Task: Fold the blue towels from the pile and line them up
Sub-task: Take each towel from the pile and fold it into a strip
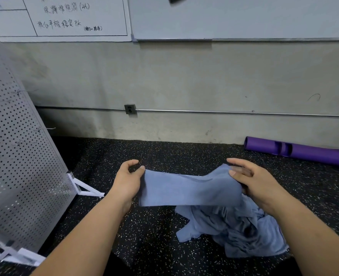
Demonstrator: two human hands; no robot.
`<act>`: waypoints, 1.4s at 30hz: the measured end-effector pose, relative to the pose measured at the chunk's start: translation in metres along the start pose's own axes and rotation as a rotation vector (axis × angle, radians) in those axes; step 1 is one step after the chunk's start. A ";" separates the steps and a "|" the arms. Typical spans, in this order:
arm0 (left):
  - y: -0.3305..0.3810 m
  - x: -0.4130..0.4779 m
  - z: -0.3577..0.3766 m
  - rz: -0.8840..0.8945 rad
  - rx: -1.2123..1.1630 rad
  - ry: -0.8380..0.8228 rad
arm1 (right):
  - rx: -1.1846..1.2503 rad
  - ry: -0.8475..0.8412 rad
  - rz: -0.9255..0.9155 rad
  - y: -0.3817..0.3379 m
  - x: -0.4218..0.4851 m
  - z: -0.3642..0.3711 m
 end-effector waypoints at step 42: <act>-0.002 0.018 0.001 0.017 0.263 -0.137 | -0.499 0.002 -0.187 0.001 0.019 -0.012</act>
Point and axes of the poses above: each hand's wrist, its own x-axis towards the middle knuckle, its own z-axis out of the palm, y = z × x, the point moved 4 cm from there along x, towards the middle knuckle, and after that the axes turned 9 degrees about -z, right-handed, at the moved point
